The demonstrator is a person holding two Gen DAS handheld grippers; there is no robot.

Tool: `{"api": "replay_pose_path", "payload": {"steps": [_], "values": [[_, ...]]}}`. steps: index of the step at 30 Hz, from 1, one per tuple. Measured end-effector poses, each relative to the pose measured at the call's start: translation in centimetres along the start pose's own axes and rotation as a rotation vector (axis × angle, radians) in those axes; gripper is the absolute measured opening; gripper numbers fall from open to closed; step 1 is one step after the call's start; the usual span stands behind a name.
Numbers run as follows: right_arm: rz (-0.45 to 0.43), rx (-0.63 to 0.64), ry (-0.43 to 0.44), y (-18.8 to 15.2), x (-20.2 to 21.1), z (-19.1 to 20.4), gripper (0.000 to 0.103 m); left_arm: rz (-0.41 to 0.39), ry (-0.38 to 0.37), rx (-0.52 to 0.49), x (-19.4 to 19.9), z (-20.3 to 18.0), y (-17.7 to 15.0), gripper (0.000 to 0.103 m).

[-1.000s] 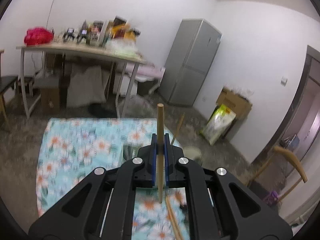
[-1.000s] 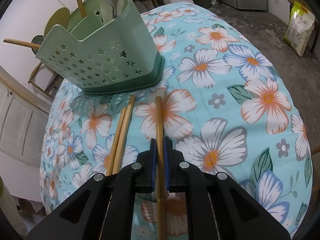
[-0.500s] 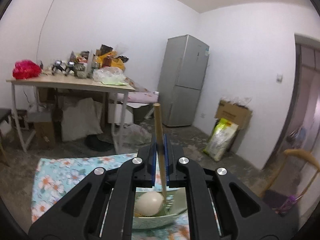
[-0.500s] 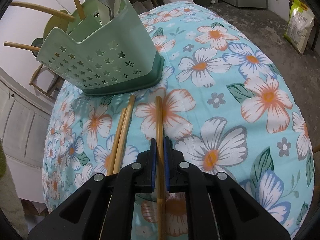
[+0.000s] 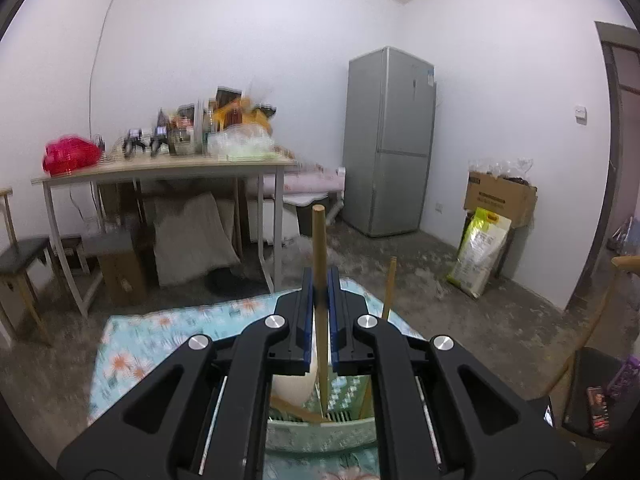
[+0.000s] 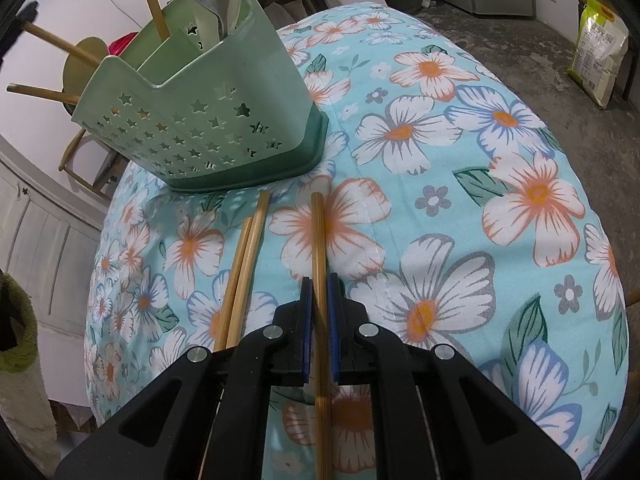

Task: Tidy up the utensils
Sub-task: 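Carry the chopstick over the caddy and drop it in with the left tool, then move the left tool away from the caddy while the right tool lifts its chopstick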

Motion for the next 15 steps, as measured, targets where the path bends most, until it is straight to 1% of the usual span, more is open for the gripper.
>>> {"api": "replay_pose_path", "payload": {"steps": [1, 2, 3, 6, 8, 11, 15], "values": [[0.0, 0.0, 0.0, 0.0, 0.0, 0.0, 0.008, 0.014, -0.009, 0.016, 0.1, 0.4, -0.4, 0.009], [0.0, -0.001, 0.001, 0.0, 0.0, 0.0, 0.008, 0.028, -0.018, 0.034, -0.1, 0.7, -0.6, 0.019], [0.001, -0.001, 0.001, 0.0, 0.0, 0.0, 0.008, 0.032, -0.021, 0.055, 0.0, 1.0, -0.7, 0.027], [0.009, 0.003, 0.0, 0.1, 0.0, 0.0, 0.008, 0.025, -0.028, 0.087, 0.6, 1.9, -0.7, 0.031], [0.015, 0.007, 0.0, 0.2, -0.1, 0.1, 0.009, 0.022, -0.026, 0.096, 1.1, 2.3, -0.8, 0.037], [0.024, 0.011, 0.011, 0.3, -0.1, 0.2, 0.014, 0.022, -0.024, 0.111, 2.3, 3.1, -0.9, 0.04], [0.03, 0.028, -0.004, 0.5, -0.3, 0.5, 0.015, 0.03, -0.013, 0.155, 4.2, 4.6, -1.9, 0.045]]}}
Point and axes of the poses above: each gripper's, at about its wrist camera, not at the fingertips, and x roughly against the way its jaws point, z to its left, y to its top, the point moved 7 cm from there along -x, roughly the way its jaws point, and after that the axes turned 7 degrees about y, right-handed, at the moved point
